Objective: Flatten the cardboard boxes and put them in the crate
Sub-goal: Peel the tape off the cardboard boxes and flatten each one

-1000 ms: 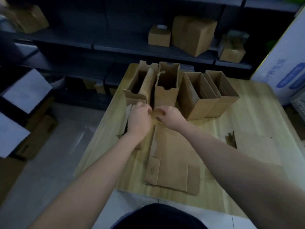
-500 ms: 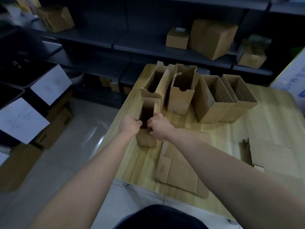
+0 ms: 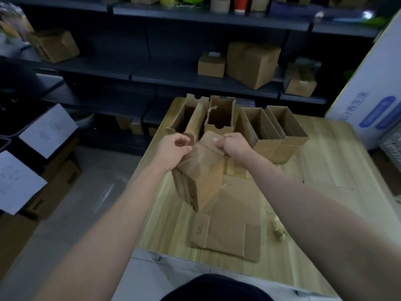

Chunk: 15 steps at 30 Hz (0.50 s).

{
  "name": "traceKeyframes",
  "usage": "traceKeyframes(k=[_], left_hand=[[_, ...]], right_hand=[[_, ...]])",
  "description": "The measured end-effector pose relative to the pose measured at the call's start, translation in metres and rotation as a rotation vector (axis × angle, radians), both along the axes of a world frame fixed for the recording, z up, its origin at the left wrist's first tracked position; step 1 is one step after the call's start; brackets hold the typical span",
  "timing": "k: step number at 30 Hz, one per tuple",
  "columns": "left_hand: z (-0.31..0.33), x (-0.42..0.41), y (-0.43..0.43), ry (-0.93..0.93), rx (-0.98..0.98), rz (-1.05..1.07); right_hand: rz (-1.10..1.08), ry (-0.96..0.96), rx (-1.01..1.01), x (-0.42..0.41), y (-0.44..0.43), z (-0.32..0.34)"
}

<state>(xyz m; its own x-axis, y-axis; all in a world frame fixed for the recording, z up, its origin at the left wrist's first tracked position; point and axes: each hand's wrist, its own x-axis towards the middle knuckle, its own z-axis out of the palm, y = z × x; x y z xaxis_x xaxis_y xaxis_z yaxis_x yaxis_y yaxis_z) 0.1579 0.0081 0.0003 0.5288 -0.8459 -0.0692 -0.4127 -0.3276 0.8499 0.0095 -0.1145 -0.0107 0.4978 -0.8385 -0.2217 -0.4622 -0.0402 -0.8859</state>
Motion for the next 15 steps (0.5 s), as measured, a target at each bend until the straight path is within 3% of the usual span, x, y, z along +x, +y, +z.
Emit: traceKeyframes(k=[4, 9, 15], left_hand=[[-0.006, -0.023, -0.007, -0.108, 0.098, -0.144], [-0.035, -0.054, -0.016, -0.326, 0.172, -0.174], [-0.062, -0.079, -0.017, -0.285, 0.264, -0.105]], right_hand=[[-0.224, 0.051, 0.103, -0.027, -0.014, -0.005], [-0.349, 0.037, 0.224, -0.055, -0.010, -0.027], [-0.365, -0.035, 0.385, -0.077, 0.000, -0.054]])
